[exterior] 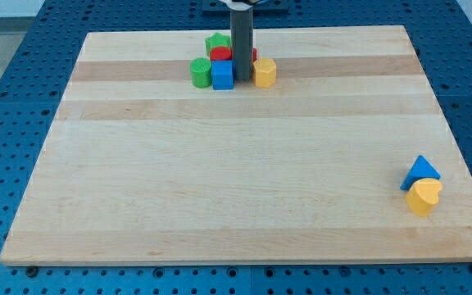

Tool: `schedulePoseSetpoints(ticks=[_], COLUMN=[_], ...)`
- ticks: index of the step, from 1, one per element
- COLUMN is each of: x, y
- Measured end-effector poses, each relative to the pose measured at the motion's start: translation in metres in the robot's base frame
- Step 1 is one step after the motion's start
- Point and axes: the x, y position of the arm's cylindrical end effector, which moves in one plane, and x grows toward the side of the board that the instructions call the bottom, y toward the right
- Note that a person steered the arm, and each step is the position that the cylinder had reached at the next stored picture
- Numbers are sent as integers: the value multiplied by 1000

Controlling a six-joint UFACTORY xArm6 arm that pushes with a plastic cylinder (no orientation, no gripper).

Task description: Move yellow hexagon into red star slightly

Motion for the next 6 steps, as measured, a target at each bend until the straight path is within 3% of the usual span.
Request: schedulePoseSetpoints(ticks=[2, 3, 4, 6], x=[47, 49, 16, 1], y=[19, 45, 50, 50])
